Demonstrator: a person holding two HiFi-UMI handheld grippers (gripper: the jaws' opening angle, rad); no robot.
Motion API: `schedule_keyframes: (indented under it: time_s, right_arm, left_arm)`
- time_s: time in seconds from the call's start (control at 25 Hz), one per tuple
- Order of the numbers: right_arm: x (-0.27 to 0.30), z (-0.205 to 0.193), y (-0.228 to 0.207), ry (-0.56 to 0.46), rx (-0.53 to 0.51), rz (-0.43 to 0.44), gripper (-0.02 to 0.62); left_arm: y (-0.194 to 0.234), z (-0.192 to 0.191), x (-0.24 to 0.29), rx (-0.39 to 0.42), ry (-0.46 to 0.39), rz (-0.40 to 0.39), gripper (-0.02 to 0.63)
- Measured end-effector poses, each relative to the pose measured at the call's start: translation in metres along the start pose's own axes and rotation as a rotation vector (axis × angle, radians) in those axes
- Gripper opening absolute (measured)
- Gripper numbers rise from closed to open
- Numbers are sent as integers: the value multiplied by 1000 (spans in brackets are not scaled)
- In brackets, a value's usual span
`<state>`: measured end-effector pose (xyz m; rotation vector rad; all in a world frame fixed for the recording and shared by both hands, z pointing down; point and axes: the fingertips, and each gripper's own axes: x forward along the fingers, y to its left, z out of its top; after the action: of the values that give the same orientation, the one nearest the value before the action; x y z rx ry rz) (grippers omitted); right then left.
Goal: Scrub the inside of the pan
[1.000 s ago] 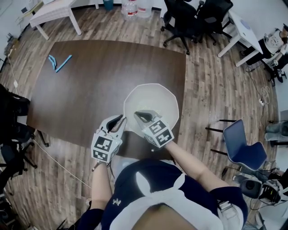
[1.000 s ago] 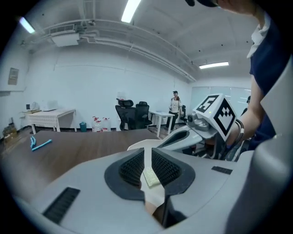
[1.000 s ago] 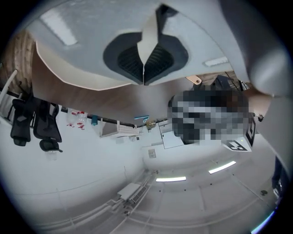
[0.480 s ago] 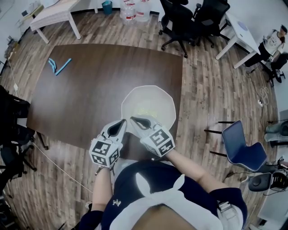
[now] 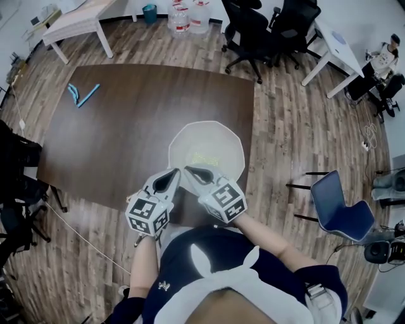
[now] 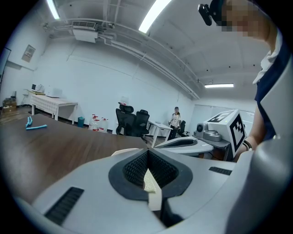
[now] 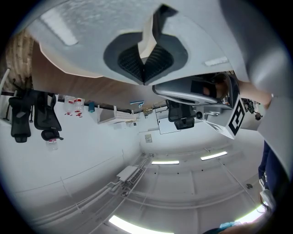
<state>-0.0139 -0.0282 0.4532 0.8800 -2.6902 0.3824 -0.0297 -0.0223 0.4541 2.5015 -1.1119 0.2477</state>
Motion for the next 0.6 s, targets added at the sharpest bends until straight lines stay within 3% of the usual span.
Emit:
schedule_keyframes:
  time_s: [0.6]
  right_arm:
    - [-13,-15,18,6,15,21,-2]
  left_arm:
    - [-15,-19,-19,-16,15,10,5]
